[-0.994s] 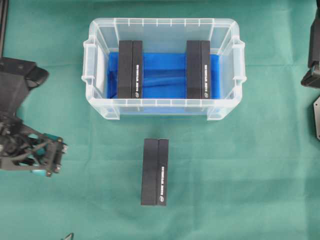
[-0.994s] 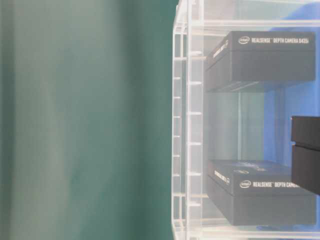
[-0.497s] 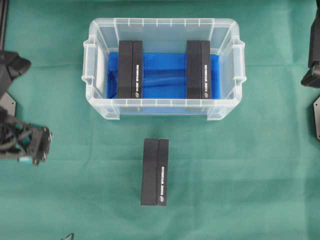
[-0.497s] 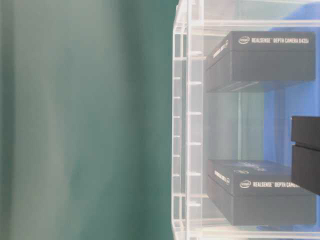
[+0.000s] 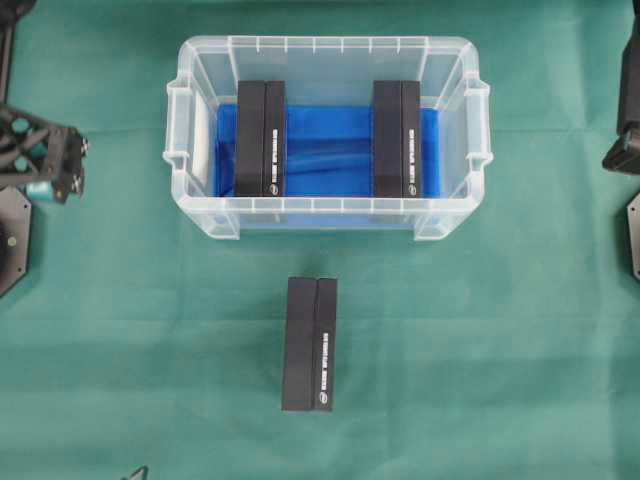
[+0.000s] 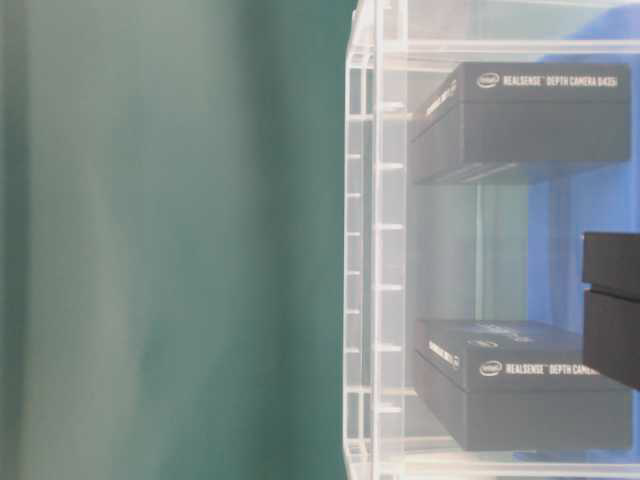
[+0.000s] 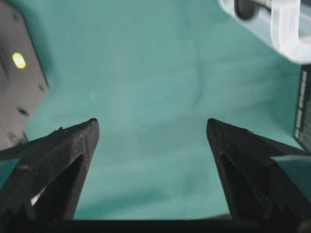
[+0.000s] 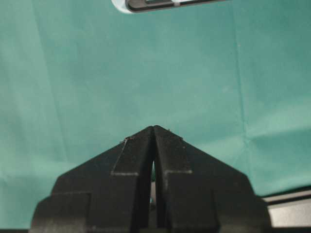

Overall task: Take the box out of the case with the left arm.
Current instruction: 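Move the open left gripper over the left black box in the case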

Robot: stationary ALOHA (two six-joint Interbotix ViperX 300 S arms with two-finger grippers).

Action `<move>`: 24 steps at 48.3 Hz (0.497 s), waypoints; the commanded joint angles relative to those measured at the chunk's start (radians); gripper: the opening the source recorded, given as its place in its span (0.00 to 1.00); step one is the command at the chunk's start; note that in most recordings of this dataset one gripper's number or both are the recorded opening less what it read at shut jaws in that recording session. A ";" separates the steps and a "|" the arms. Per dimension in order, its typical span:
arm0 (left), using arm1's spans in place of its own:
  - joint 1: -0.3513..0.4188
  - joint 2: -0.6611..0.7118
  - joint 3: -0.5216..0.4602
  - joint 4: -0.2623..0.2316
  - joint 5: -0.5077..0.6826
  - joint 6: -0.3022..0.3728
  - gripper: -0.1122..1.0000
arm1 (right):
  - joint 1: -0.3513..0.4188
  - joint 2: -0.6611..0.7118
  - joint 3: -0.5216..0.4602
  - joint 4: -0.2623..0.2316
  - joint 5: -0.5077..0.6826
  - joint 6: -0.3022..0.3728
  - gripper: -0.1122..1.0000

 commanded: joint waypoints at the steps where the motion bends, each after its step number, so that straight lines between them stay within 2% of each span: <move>1: 0.080 -0.006 -0.011 0.003 0.005 0.063 0.90 | 0.000 -0.002 -0.015 -0.002 -0.003 0.002 0.10; 11: 0.213 -0.003 -0.011 0.003 0.005 0.169 0.90 | 0.000 -0.002 -0.015 -0.002 -0.002 0.005 0.10; 24: 0.224 0.000 -0.012 0.000 0.005 0.184 0.90 | 0.000 -0.002 -0.015 -0.002 -0.003 0.006 0.10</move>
